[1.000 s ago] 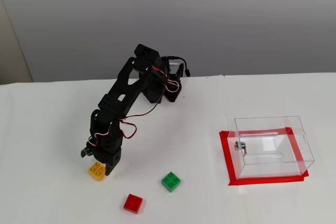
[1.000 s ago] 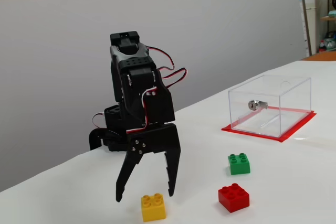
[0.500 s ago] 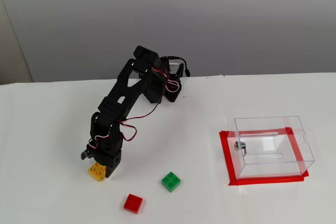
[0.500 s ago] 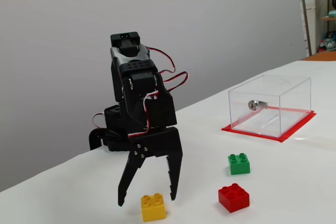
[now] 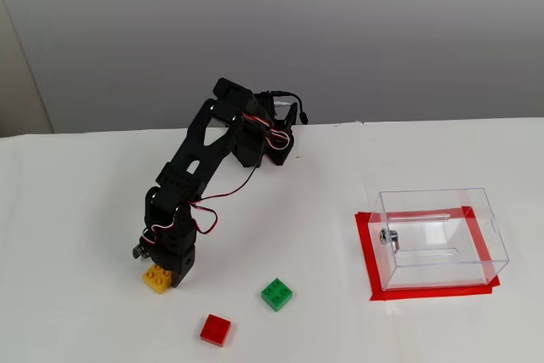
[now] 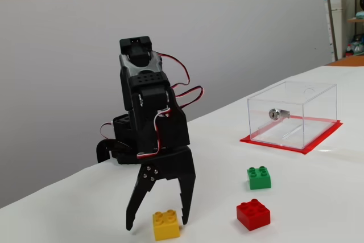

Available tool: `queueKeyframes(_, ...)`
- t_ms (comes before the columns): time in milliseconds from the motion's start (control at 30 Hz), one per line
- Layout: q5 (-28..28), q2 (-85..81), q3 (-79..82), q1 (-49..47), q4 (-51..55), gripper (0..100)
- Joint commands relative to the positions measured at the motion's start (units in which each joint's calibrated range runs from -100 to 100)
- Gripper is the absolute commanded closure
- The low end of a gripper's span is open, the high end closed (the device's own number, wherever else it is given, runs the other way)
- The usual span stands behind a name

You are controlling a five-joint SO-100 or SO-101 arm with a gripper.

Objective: Pick the yellow lego brick and place it into the transparent box

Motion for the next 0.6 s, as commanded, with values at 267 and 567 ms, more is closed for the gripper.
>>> queueKeyframes(267,0.2,-0.8,-2.3,0.1,0.2,76)
queueKeyframes(567,0.2,-0.8,-2.3,0.1,0.3,89)
